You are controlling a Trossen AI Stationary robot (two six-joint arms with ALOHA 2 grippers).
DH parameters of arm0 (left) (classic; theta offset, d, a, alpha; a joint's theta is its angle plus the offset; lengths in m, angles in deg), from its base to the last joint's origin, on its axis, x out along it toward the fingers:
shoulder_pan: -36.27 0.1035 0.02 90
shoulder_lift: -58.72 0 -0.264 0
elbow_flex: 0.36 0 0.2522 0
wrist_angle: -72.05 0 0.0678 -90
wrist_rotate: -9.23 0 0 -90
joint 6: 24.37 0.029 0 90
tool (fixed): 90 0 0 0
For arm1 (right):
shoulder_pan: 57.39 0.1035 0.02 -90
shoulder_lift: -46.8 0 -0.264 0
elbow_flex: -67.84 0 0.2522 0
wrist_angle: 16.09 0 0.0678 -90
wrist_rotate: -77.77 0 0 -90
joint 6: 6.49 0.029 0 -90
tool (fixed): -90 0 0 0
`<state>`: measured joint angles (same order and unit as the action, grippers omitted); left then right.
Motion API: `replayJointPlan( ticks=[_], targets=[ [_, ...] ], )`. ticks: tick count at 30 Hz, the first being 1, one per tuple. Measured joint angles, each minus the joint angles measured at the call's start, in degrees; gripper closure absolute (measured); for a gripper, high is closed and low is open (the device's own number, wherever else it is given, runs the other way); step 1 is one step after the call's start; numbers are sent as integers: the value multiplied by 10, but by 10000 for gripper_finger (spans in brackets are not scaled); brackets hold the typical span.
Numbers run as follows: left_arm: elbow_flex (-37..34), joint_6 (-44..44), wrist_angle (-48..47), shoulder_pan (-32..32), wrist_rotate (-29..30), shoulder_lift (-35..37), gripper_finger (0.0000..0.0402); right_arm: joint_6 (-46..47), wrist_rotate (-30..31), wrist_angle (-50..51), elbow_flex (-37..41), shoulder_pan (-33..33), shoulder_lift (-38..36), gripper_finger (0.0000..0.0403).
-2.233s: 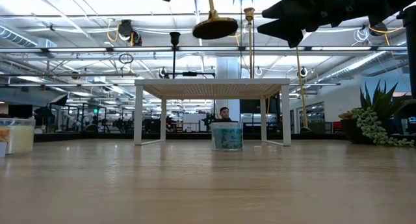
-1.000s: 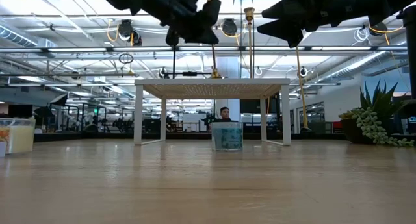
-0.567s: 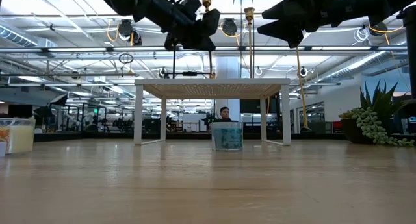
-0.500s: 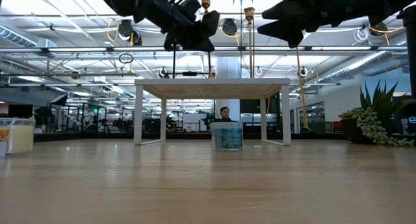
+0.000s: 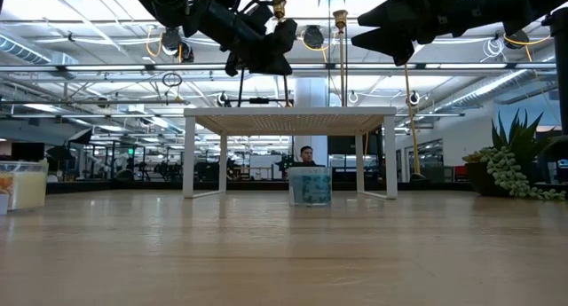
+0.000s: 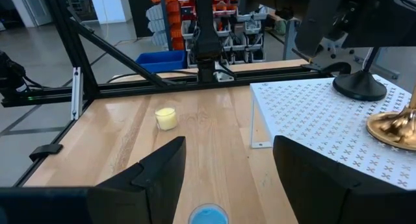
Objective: Pick & Place candle stick holders
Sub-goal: Put the gold candle holder on the shelf, then adjust the black candle holder on the shelf
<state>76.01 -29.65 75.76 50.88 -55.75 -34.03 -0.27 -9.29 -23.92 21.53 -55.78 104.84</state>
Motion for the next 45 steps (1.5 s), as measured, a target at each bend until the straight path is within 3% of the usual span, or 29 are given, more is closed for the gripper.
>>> replayJointPlan(
  ticks=[12, 25, 40, 45],
  targets=[
    [0, 2, 0, -5, 0, 0, 365, 0, 0, 0, 0, 0, 0, 175],
    [0, 14, -20, -23, 16, 0, 309, 0, 0, 6, 0, 0, 0, 174],
    [0, 21, -33, -48, 48, 6, 302, 2, 0, 12, 0, 0, 0, 174],
    [0, 16, -99, -64, 67, 34, 302, 2, 0, 14, 0, 0, 0, 174]
  ],
)
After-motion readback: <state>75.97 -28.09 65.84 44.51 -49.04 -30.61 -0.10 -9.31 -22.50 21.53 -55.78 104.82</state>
